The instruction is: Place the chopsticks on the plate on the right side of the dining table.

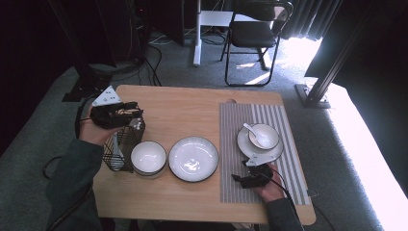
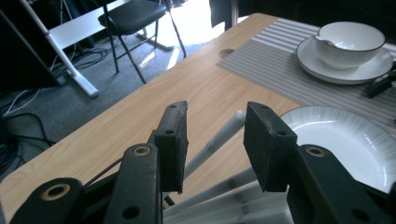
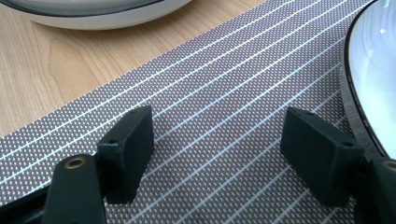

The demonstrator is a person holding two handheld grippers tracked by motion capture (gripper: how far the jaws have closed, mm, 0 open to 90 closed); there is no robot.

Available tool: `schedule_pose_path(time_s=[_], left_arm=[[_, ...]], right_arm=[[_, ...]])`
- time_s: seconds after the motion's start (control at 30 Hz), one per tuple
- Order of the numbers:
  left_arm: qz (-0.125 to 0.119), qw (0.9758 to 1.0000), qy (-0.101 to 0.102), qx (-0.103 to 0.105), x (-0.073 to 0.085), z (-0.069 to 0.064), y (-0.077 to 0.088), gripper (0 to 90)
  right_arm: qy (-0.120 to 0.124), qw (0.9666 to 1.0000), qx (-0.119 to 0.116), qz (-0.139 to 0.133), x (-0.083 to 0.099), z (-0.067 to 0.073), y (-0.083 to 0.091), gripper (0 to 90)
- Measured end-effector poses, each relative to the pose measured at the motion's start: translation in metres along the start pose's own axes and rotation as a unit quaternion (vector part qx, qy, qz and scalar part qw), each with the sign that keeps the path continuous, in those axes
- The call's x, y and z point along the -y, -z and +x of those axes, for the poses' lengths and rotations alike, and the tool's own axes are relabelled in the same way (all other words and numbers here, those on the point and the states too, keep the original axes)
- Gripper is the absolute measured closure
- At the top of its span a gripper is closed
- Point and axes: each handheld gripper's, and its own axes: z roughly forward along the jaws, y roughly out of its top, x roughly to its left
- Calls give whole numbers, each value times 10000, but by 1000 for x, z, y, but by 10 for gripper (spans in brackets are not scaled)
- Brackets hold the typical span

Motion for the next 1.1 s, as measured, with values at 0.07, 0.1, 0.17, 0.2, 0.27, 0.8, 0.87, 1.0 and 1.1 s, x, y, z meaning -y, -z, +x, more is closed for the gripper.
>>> schedule_pose_path(time_s=[0.07,0.1,0.17,0.2,0.27,0.8,0.87,1.0,1.1], left_arm=[[-1,10000,22,4,0,0,-2,607],[10,10000,27,7,0,1,-2,607],[39,10000,25,11,1,1,-4,607],[49,10000,16,16,1,2,-5,606],[70,10000,13,17,1,3,-7,607],[325,9995,28,6,3,14,-22,612],[335,9994,23,-1,3,16,-24,618],[396,9992,-3,-54,2,18,-28,638],[420,9991,-22,-45,1,20,-32,648]], right_arm=[[-1,10000,0,1,0,0,0,252],[-3,10000,2,-1,0,0,0,252],[-3,10000,2,-1,0,0,0,252],[-4,10000,2,0,0,0,0,252],[-3,10000,1,0,0,0,0,252],[-8,10000,0,3,0,0,0,252],[-10,10000,-1,3,0,0,0,252],[-10,10000,0,2,0,0,0,253],[-10,10000,0,3,0,0,0,252]])
